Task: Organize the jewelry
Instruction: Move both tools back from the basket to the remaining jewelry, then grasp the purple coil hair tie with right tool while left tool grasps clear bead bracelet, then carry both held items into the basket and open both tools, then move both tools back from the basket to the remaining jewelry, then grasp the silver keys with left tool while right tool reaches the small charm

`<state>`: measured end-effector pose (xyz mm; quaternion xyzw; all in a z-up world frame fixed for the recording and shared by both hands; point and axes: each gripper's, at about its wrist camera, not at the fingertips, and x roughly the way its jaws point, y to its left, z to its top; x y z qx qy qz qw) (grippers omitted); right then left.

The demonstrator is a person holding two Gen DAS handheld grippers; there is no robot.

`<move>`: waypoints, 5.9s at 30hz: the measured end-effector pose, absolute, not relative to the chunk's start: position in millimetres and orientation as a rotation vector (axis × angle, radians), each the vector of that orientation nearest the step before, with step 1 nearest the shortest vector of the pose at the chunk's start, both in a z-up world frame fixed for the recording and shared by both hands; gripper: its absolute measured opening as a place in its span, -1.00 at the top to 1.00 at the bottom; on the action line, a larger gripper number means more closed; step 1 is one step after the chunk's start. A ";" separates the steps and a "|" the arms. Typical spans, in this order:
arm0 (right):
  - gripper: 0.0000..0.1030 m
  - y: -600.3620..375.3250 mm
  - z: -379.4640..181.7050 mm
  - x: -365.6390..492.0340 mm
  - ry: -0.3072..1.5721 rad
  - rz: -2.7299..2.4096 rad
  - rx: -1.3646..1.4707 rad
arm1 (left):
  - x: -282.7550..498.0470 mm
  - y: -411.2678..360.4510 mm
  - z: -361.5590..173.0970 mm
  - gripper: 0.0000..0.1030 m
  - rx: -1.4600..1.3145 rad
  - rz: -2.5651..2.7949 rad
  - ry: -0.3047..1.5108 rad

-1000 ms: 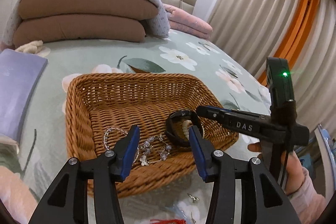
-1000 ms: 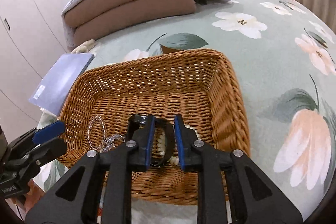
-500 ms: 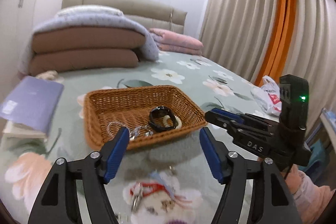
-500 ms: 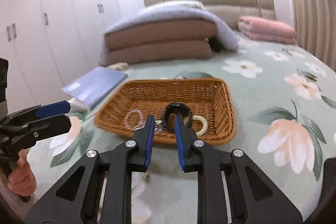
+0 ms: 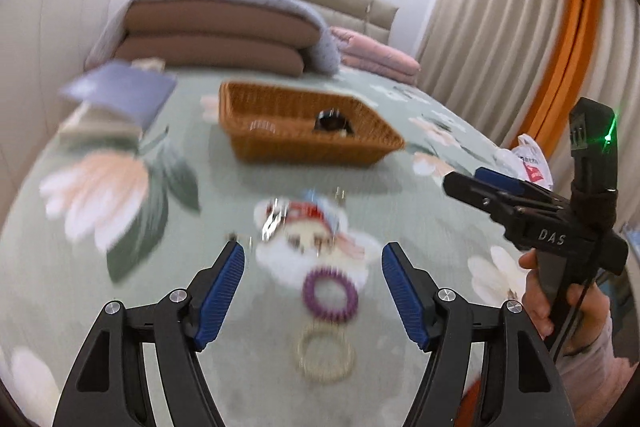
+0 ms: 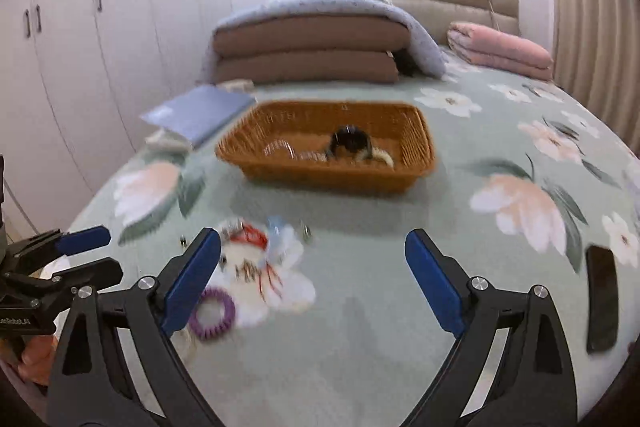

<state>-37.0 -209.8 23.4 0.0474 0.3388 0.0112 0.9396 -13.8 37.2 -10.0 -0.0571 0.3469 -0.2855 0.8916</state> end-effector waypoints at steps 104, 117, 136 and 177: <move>0.77 -318.9 -42.0 184.9 0.795 -0.061 0.325 | 215.5 -65.0 -7.9 -0.17 -0.023 -0.519 0.700; -0.05 -286.8 -3.7 121.0 0.692 0.062 0.374 | 151.4 -35.2 30.1 -0.17 -0.024 -0.549 0.623; -0.99 -248.2 6.5 16.6 0.683 -0.036 0.192 | 67.4 34.5 4.3 -0.47 -0.109 -0.593 0.677; 0.38 -189.6 -91.4 126.9 0.935 0.157 0.018 | 125.1 -34.2 -72.8 0.55 0.076 -0.660 0.916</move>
